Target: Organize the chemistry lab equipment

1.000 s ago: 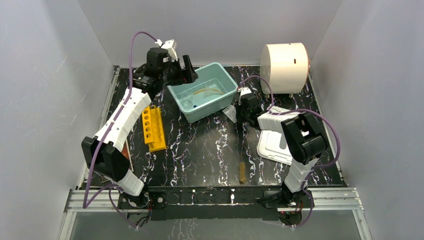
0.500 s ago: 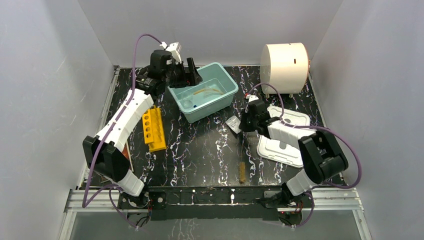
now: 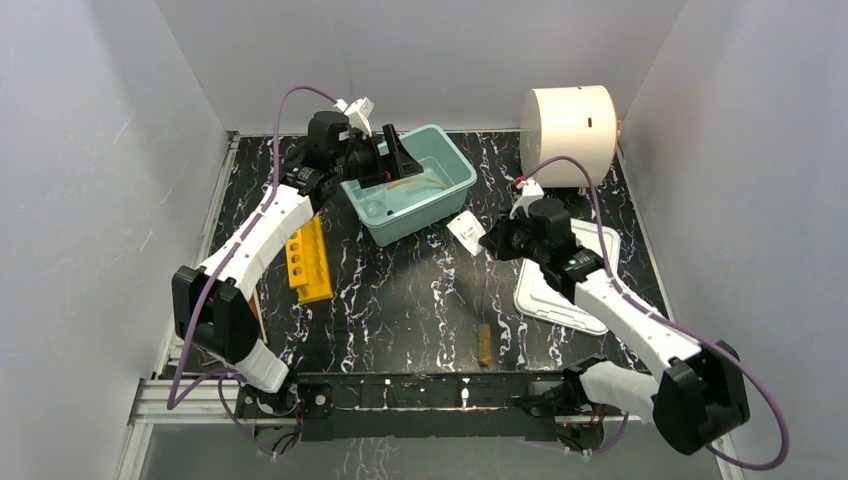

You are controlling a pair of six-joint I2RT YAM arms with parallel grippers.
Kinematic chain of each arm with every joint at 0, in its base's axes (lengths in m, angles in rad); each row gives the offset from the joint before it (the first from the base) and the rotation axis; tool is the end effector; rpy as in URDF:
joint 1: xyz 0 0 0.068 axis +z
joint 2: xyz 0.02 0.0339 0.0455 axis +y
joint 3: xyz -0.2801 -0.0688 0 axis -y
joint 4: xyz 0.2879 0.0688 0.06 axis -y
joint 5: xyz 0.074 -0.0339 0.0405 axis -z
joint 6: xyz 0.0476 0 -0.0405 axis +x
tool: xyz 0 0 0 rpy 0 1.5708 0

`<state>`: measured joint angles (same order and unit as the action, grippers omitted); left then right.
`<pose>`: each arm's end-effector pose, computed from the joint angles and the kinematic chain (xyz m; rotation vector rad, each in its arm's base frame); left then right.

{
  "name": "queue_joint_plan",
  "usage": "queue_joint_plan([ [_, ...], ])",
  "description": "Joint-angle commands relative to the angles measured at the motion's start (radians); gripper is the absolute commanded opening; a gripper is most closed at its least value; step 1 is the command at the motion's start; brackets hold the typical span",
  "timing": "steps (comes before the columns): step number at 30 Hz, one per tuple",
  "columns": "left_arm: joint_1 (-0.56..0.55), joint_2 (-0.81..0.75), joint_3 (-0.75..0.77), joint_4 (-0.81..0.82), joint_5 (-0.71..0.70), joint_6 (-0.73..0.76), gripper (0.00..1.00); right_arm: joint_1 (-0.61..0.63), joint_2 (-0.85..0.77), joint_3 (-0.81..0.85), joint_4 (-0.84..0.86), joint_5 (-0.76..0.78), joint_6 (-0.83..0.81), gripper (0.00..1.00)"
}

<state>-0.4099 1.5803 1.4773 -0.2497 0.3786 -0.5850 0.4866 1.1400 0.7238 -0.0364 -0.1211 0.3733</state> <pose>0.3838 -0.1860 0.3828 0.0922 2.0348 -1.0119 0.2622 0.1452 0.2535 -0.1968 2.0752 0.6580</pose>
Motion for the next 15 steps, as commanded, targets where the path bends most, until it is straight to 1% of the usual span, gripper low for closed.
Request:
queue_joint_plan([
  [1,-0.027,-0.025,-0.003,0.112,0.143,-0.024,0.82,-0.002,-0.106,0.084,-0.030,0.007,0.030,0.11],
  [5,-0.033,-0.013,-0.010,0.130,0.129,-0.067,0.84,-0.002,-0.106,0.155,-0.005,0.035,0.053,0.11],
  [7,-0.036,-0.010,-0.024,0.166,0.154,-0.090,0.85,-0.001,-0.095,0.181,0.026,0.046,0.071,0.11],
  [9,-0.039,-0.004,-0.044,0.225,0.192,-0.119,0.87,-0.001,-0.084,0.201,0.098,0.056,0.091,0.11],
  [13,-0.042,0.009,-0.107,0.426,0.291,-0.238,0.84,-0.002,-0.021,0.267,0.145,0.052,0.131,0.12],
  [14,-0.043,0.011,-0.129,0.488,0.312,-0.298,0.83,-0.002,-0.007,0.278,0.160,0.038,0.148,0.11],
  [15,-0.045,0.017,-0.156,0.561,0.330,-0.350,0.79,-0.002,0.004,0.287,0.174,0.023,0.167,0.12],
])
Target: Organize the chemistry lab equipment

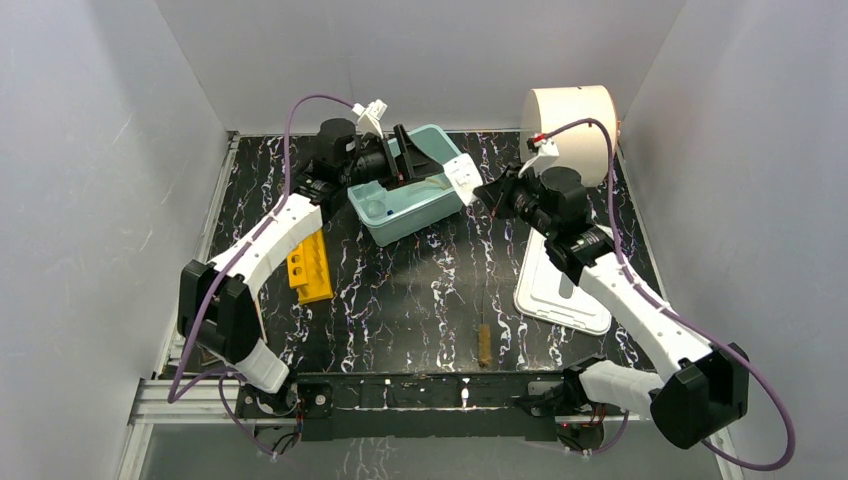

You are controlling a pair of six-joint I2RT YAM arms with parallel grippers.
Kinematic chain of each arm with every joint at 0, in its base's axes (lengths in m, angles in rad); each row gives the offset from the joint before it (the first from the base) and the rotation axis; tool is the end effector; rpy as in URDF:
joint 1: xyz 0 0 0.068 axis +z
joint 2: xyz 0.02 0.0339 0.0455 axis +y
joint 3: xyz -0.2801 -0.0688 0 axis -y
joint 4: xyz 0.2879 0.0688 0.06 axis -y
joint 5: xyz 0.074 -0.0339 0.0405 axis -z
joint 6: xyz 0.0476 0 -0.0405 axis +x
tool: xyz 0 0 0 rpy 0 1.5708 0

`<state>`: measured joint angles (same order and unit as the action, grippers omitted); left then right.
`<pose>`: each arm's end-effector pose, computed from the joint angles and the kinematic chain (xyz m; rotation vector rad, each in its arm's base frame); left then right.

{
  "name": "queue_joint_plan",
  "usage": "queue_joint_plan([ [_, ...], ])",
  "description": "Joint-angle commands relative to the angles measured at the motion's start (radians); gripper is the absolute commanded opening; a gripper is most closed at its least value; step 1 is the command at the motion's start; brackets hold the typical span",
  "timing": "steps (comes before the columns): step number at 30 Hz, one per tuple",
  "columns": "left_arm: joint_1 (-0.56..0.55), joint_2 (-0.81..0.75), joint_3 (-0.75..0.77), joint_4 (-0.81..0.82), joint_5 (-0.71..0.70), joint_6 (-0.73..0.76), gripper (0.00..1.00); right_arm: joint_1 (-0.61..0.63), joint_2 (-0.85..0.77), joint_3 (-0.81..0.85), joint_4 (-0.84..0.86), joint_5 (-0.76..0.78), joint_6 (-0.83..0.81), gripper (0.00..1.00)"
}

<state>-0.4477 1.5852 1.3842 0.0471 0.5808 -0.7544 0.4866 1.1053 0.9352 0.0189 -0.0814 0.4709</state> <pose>0.3768 -0.2099 0.3774 0.1854 1.8988 -1.3510 0.2706 0.1476 0.3559 -0.0764 1.7830 0.7704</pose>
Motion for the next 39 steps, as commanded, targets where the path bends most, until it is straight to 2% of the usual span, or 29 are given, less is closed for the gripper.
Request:
queue_joint_plan([
  [1,-0.009,0.018,-0.089,0.351,0.137,-0.230,0.75,-0.002,0.049,0.082,0.138,-0.035,0.083,0.12],
  [4,-0.020,0.035,-0.147,0.510,0.155,-0.348,0.65,0.000,0.082,0.098,0.170,-0.068,0.116,0.12],
  [9,-0.034,0.060,-0.135,0.481,0.117,-0.343,0.54,-0.001,0.139,0.111,0.230,-0.122,0.154,0.12],
  [14,-0.034,0.093,-0.103,0.433,0.083,-0.332,0.24,-0.001,0.175,0.124,0.232,-0.157,0.160,0.12],
  [17,-0.034,0.100,-0.078,0.393,0.069,-0.292,0.00,-0.002,0.185,0.130,0.216,-0.154,0.153,0.15],
  [21,-0.023,0.114,-0.046,0.317,0.047,-0.210,0.00,-0.003,0.199,0.141,0.171,-0.136,0.145,0.31],
  [25,0.014,0.138,-0.011,0.257,0.029,-0.150,0.00,-0.012,0.209,0.170,0.085,-0.102,0.115,0.53],
  [27,0.037,0.152,0.026,0.196,0.004,-0.091,0.00,-0.018,0.200,0.175,0.047,-0.081,0.095,0.61],
  [34,0.076,0.270,0.217,-0.257,-0.262,0.180,0.00,-0.030,0.168,0.176,-0.052,-0.029,0.012,0.65],
  [37,0.079,0.350,0.320,-0.373,-0.355,0.261,0.00,-0.032,0.165,0.170,-0.081,-0.015,-0.015,0.65],
  [39,0.081,0.412,0.385,-0.414,-0.337,0.281,0.00,-0.033,0.167,0.169,-0.097,-0.005,-0.027,0.65],
])
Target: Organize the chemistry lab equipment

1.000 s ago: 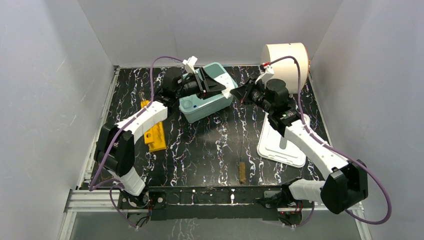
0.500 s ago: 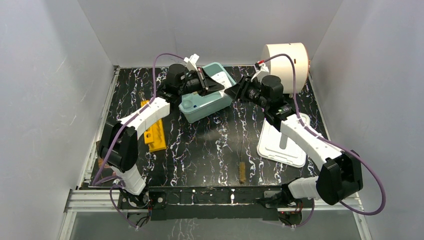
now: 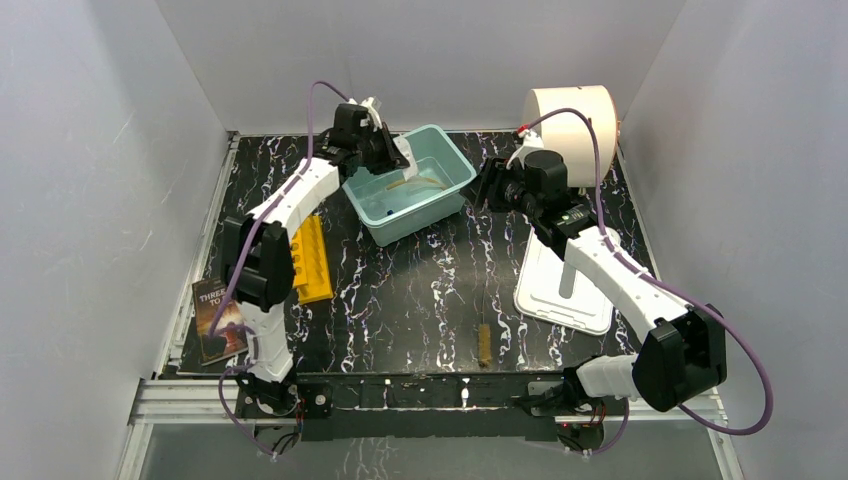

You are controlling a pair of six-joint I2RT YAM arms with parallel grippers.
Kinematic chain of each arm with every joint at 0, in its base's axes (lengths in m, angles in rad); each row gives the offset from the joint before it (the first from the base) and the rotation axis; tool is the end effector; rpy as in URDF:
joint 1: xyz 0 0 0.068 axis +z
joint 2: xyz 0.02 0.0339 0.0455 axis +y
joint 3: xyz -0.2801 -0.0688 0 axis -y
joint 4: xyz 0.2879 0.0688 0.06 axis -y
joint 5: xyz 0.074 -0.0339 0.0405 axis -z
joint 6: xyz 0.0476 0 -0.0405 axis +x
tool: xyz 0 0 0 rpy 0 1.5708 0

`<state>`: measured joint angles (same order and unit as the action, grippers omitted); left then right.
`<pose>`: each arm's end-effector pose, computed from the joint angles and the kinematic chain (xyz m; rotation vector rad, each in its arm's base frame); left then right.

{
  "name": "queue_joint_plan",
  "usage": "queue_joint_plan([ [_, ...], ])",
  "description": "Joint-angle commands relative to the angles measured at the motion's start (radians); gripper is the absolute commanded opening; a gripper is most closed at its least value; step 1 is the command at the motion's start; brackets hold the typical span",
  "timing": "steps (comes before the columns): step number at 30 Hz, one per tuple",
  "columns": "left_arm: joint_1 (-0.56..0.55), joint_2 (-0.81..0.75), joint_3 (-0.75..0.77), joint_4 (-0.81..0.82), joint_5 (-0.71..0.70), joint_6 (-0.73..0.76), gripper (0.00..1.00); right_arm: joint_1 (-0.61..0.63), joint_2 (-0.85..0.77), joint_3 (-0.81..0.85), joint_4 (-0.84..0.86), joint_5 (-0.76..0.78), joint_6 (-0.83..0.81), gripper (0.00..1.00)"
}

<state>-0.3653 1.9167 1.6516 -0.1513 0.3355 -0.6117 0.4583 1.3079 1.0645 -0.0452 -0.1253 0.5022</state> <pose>0.4776 -0.1994 0.3114 -0.0280 2.0935 -0.9472 0.3178 0.1634 0.3383 -0.0480 1.9307 0.7725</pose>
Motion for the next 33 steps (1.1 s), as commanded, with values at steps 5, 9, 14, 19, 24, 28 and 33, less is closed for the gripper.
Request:
queue_joint_plan([
  [5,-0.008,0.220,0.256,-0.222,0.001,0.069,0.00,-0.008,-0.021,0.050,-0.042,0.053,-0.086,0.65],
  [9,-0.037,0.285,0.338,-0.246,-0.054,0.029,0.00,-0.010,-0.012,0.063,-0.049,0.061,-0.107,0.65],
  [14,-0.062,0.320,0.356,-0.261,-0.129,0.040,0.00,-0.012,-0.014,0.059,-0.061,0.074,-0.128,0.65],
  [19,-0.069,0.394,0.424,-0.250,-0.117,0.040,0.03,-0.015,-0.006,0.061,-0.078,0.096,-0.146,0.65],
  [24,-0.070,0.412,0.445,-0.243,-0.180,0.053,0.09,-0.015,-0.001,0.044,-0.114,0.119,-0.156,0.65],
  [28,-0.070,0.413,0.458,-0.250,-0.199,0.072,0.19,-0.015,-0.026,0.005,-0.140,0.120,-0.169,0.66],
  [33,-0.070,0.395,0.475,-0.272,-0.197,0.091,0.25,-0.015,-0.072,-0.037,-0.152,0.177,-0.162,0.68],
])
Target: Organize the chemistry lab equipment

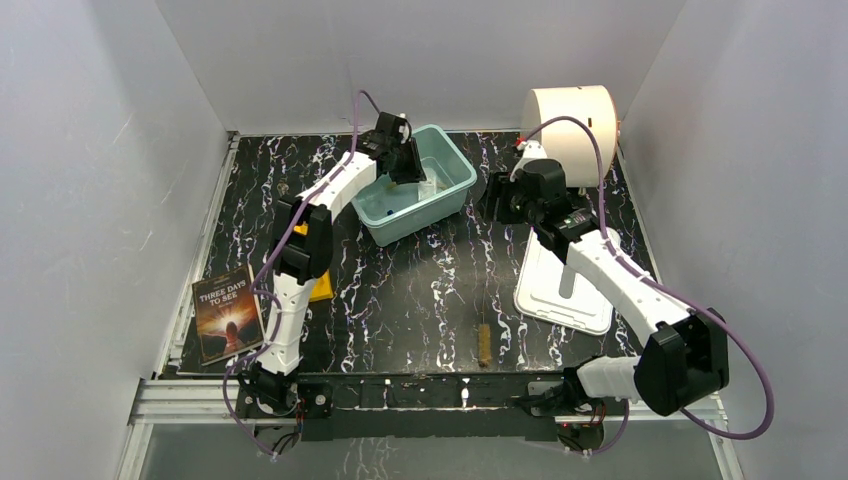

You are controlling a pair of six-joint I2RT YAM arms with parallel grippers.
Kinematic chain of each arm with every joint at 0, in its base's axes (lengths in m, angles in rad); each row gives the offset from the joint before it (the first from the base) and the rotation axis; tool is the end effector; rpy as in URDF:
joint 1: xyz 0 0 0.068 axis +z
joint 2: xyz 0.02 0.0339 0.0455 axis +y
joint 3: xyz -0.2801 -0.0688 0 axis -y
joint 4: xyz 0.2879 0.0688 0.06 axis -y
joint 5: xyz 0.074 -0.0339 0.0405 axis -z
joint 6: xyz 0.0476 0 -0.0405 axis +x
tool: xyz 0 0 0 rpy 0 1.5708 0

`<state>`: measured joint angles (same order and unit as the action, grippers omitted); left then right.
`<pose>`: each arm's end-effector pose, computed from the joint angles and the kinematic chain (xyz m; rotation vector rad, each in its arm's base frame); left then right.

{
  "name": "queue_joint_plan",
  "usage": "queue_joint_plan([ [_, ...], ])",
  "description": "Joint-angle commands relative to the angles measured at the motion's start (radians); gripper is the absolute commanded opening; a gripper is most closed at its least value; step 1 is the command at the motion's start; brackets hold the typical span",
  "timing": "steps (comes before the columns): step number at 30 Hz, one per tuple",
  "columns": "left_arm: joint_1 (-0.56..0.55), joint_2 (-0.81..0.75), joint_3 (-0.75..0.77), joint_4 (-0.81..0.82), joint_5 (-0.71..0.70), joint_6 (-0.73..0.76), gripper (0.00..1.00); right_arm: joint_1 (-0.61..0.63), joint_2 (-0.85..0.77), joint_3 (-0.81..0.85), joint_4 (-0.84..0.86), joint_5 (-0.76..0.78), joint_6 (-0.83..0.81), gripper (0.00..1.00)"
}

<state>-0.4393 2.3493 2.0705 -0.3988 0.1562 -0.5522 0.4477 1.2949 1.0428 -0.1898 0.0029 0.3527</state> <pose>0.5437 -0.2637 0.2155 -0.0444 2.3356 -0.6925 0.3132 0.1503 0.3173 -0.0954 2.0472 0.5028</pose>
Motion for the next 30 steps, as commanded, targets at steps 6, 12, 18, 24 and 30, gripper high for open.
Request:
queue_joint_plan([
  [6,0.004,-0.120,0.058,-0.058,-0.021,0.072,0.26,-0.004,-0.055,0.000,-0.114,0.064,0.000,0.69],
  [12,0.004,-0.291,-0.041,-0.093,-0.067,0.129,0.35,-0.004,0.046,0.075,-0.413,0.103,0.060,0.72],
  [18,0.004,-0.458,-0.161,-0.098,-0.087,0.138,0.57,0.005,0.044,0.000,-0.491,-0.050,0.100,0.72],
  [24,0.005,-0.559,-0.229,-0.101,-0.058,0.152,0.68,0.081,0.062,-0.063,-0.476,-0.135,0.145,0.72],
  [30,0.005,-0.598,-0.230,-0.117,-0.039,0.148,0.71,0.166,0.099,-0.114,-0.495,-0.068,0.252,0.68],
])
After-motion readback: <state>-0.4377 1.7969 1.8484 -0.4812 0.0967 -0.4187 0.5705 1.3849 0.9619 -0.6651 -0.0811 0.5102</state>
